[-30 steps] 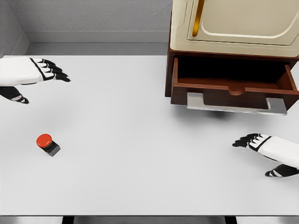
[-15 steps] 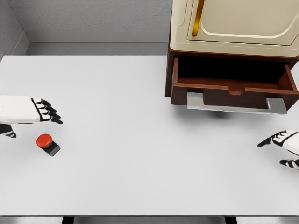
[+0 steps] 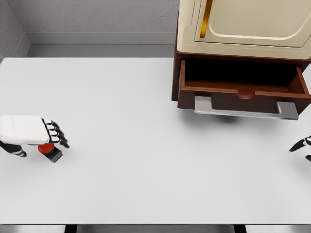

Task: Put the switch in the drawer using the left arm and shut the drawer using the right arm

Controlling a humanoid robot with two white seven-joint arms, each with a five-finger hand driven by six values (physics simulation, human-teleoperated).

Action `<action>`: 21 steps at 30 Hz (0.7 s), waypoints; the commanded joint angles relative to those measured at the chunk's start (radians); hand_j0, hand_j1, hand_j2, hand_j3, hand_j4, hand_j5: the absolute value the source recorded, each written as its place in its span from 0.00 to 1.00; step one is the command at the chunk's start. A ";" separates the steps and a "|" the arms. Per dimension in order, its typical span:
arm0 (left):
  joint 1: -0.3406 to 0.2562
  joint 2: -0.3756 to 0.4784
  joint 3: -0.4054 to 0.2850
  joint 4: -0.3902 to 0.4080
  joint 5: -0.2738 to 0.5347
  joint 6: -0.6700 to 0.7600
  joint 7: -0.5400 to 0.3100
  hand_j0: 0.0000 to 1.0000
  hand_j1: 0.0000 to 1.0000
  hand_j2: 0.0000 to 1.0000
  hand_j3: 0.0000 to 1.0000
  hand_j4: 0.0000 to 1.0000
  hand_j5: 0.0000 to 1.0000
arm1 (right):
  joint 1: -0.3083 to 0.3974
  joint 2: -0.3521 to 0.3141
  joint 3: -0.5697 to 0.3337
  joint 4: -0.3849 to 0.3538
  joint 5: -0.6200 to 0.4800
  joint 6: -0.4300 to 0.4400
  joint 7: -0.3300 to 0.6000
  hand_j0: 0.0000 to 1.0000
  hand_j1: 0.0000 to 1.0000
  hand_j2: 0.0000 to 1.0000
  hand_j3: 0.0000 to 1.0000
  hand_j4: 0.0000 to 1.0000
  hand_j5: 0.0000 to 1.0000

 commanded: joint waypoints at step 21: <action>0.012 -0.028 0.000 0.011 -0.053 0.002 0.000 0.74 0.74 0.74 0.74 0.74 0.74 | -0.067 -0.052 0.092 -0.003 -0.021 0.003 0.000 0.56 0.56 0.56 0.56 0.56 0.56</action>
